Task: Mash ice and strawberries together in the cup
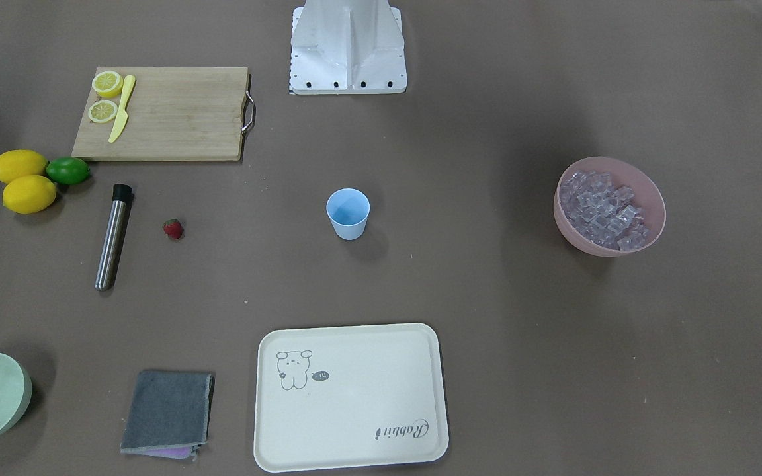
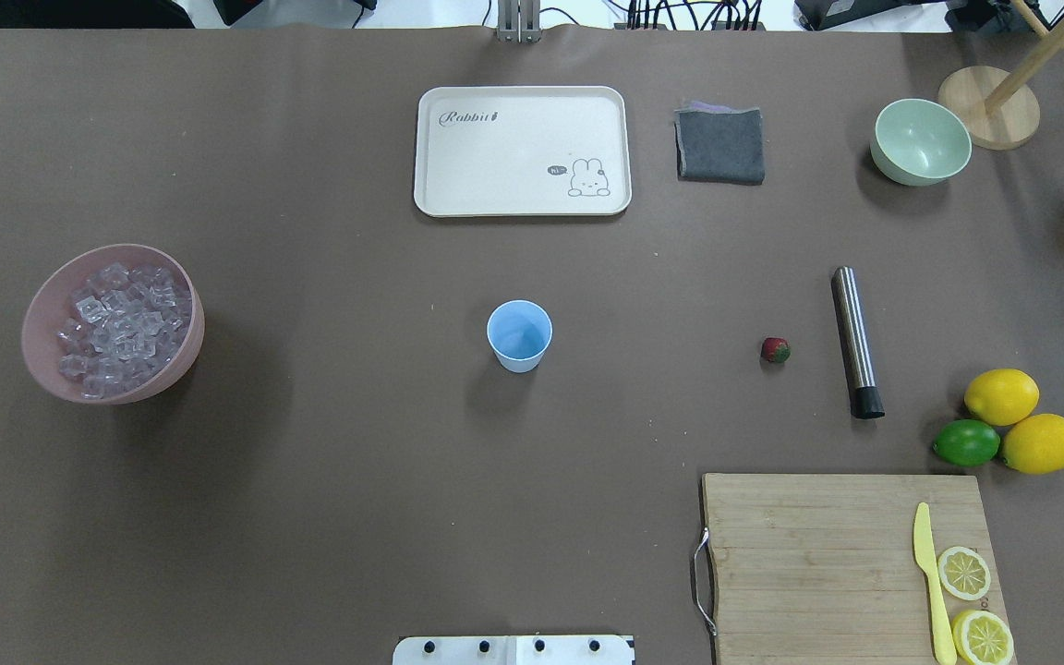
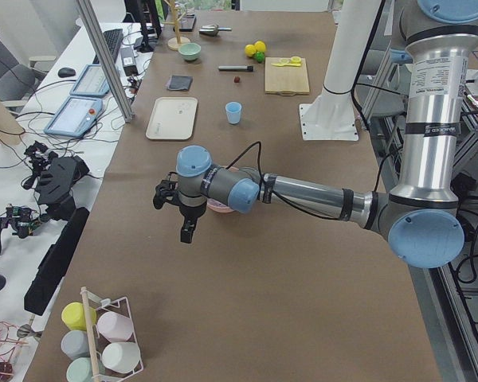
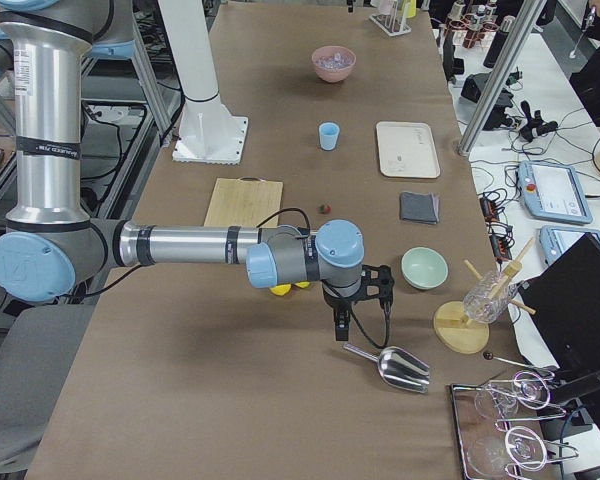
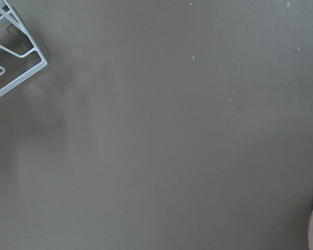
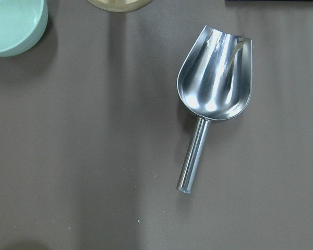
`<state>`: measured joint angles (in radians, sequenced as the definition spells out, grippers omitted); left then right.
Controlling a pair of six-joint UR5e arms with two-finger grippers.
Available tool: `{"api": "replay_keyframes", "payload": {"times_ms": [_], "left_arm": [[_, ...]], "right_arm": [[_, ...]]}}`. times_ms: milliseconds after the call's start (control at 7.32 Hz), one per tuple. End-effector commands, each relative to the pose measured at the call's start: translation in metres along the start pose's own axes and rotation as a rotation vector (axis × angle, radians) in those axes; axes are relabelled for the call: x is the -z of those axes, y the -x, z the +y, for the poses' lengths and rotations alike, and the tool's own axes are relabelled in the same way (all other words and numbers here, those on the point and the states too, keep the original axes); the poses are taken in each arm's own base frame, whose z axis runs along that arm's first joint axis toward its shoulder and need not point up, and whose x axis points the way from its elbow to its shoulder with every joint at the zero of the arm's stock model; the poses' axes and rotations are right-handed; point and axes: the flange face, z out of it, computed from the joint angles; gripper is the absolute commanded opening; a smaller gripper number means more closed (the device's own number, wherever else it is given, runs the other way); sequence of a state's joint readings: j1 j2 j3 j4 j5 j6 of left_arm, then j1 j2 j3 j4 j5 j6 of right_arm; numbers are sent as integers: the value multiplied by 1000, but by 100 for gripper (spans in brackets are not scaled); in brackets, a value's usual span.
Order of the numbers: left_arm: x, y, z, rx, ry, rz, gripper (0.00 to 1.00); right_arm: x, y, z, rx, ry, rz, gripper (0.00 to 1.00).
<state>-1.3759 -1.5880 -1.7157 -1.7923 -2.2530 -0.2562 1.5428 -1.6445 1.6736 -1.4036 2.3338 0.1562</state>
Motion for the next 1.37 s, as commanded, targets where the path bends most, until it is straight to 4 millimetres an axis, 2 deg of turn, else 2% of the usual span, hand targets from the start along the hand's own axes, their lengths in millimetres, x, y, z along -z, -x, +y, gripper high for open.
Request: {"api": "replay_keyframes", "payload": {"times_ms": [0, 273, 683, 1093, 1230], "left_arm": [[-3, 2, 1, 10, 9, 6, 98], [-15, 3, -2, 23, 34, 7, 98], [-11, -8, -2, 7, 31, 58, 98], [-11, -17, -4, -7, 31, 61, 98], [-7, -20, -4, -11, 26, 63, 97]], "right_arm": [[0, 6, 0, 11, 1, -6, 100], [-2, 8, 1, 16, 6, -6, 100], [-1, 11, 1, 24, -1, -23, 100], [-5, 12, 9, 38, -1, -66, 100], [-9, 6, 24, 59, -19, -80, 100]]}}
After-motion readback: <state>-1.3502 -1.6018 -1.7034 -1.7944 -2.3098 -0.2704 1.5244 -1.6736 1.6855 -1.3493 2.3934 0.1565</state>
